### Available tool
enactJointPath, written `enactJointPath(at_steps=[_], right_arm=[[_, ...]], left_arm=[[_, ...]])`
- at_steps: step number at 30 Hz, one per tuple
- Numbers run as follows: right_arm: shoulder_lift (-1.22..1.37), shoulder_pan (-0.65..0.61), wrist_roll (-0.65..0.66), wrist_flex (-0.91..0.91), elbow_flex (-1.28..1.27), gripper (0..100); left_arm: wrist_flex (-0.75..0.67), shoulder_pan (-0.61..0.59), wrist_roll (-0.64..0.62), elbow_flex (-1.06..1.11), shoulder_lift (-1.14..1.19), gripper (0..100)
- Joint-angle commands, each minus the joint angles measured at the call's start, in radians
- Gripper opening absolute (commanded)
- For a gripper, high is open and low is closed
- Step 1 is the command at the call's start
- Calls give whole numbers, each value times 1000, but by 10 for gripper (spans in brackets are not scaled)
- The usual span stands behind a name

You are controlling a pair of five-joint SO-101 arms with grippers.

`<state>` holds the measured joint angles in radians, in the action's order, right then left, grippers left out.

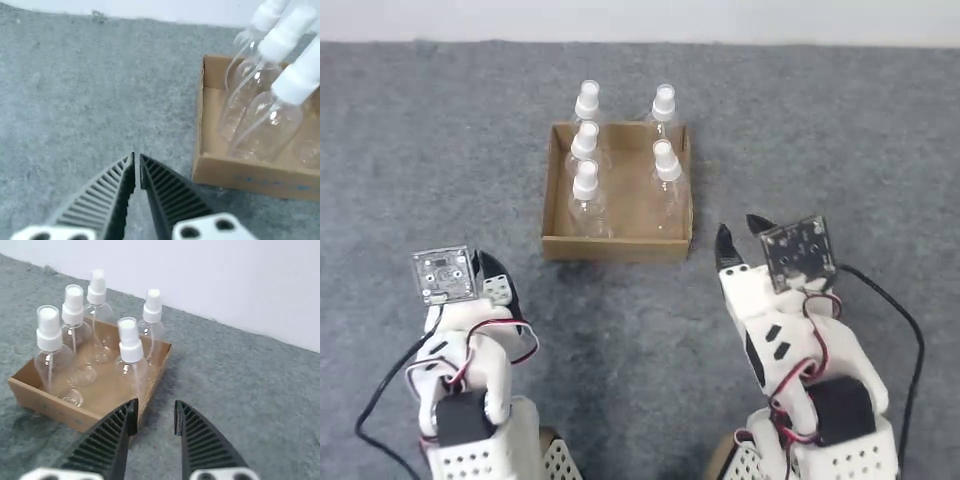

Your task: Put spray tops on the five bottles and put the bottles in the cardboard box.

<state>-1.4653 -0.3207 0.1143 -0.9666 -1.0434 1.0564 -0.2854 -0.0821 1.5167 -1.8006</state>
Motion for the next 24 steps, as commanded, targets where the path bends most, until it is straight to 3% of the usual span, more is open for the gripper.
enactJointPath(at_steps=[1,13,24], right_arm=[[-84,30,21,-4,-21,20],[-338,114,21,-5,-218,7],[-351,205,21,2,-334,9]], left_arm=[[-12,6,3,-12,-23,15],[-12,6,3,-10,-23,15],[-35,8,48,10,-25,15]])
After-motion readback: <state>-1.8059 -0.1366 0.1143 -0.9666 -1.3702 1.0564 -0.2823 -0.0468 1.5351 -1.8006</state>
